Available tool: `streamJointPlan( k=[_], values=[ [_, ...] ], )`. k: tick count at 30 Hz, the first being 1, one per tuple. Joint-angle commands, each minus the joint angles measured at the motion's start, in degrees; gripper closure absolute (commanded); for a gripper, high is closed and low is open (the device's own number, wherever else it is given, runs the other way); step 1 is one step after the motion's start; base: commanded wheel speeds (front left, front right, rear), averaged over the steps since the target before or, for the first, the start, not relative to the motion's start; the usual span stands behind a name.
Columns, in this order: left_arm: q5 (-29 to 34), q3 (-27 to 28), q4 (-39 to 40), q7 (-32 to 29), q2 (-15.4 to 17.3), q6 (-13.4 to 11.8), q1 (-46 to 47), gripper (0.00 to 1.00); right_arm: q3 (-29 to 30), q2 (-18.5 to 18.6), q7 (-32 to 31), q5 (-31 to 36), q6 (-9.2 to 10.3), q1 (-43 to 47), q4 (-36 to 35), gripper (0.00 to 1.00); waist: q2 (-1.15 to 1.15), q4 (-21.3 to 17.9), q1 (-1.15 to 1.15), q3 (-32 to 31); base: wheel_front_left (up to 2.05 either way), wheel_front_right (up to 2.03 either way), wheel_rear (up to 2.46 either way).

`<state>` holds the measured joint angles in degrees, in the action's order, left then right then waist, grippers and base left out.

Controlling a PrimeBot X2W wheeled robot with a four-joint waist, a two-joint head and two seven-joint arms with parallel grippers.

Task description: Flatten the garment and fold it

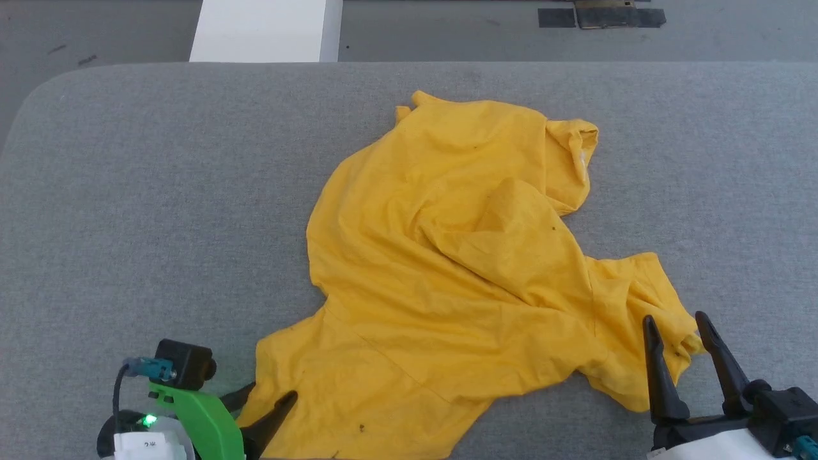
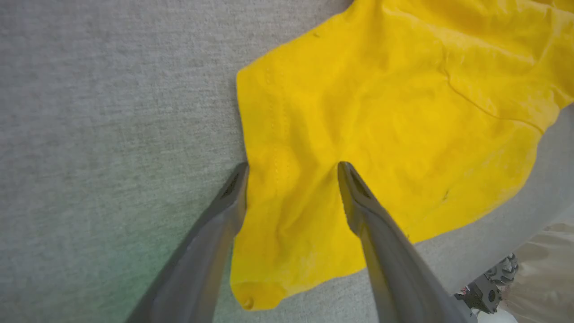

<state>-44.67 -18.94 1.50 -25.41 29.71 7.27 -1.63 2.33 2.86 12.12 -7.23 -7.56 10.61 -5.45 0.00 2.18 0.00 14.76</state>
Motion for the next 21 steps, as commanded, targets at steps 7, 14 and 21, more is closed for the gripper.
streamJointPlan(
  k=[7,14,21],
  values=[
    [1.6,-4.8,-3.1,0.1,1.6,0.2,1.1,1.00,-0.7,0.0,0.6,-0.3,0.08,-1.5,0.7,0.00,0.00,-0.3,0.00,0.6,0.00,0.00,0.00],
    [0.8,-3.4,-3.4,8.8,1.5,0.2,2.8,1.00,-0.5,0.0,0.8,-0.3,0.08,-1.5,1.0,0.00,0.00,-0.3,0.00,0.6,0.00,0.00,0.00],
    [-4.1,2.2,-0.4,18.8,-2.6,0.2,2.3,1.00,-0.5,0.0,0.7,-0.2,0.08,-1.4,1.1,0.00,0.00,0.2,0.00,-0.2,0.00,0.00,0.00]
  ],
)
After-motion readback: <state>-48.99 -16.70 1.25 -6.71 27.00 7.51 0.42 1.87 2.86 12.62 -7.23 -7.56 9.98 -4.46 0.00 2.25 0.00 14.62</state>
